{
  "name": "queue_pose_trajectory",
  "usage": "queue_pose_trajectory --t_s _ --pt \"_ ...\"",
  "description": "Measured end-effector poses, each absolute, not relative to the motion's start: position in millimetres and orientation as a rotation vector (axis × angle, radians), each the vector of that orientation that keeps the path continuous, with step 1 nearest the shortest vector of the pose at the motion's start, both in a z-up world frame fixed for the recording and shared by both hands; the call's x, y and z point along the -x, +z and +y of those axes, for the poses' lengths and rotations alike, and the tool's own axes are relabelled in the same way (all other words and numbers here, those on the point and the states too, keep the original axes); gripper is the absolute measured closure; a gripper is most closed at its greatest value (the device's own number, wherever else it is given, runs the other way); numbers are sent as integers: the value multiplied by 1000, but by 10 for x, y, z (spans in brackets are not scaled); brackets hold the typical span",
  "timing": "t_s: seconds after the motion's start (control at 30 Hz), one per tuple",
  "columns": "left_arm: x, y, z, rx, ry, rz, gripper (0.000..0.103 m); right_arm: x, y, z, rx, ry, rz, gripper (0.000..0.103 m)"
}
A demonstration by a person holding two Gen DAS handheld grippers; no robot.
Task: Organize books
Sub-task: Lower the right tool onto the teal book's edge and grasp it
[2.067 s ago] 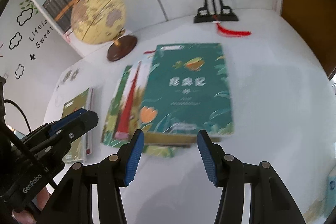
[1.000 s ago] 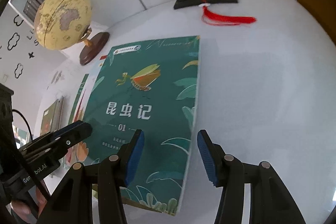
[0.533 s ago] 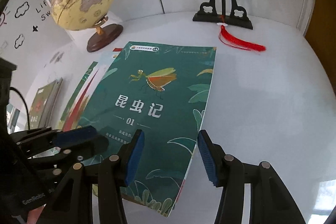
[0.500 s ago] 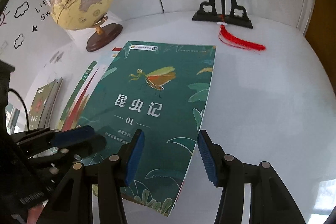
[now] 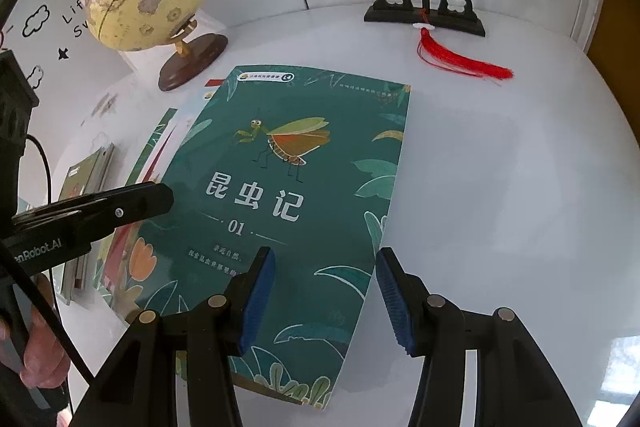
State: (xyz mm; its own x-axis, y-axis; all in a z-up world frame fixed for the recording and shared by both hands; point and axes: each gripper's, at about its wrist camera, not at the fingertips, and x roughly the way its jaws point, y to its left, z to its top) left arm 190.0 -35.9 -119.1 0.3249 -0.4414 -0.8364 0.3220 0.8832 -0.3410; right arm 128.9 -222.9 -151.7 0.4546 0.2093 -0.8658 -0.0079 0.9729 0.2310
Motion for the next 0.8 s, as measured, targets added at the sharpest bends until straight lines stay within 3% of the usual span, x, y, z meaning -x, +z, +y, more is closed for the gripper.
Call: queue_pose_trajectory --t_s 0.27,0.43,0.8 --pt "-1959 -1254 -230 140 -448 1144 77 -1291 -1508 -2218 -203 133 1092 52" --pt "-1927 -1245 -286 121 -495 1143 62 -1290 -1535 -2212 -200 133 1099 52" --pt "-1458 -1228 -348 77 -513 1137 61 -1192 -1370 -2110 -119 122 1045 52"
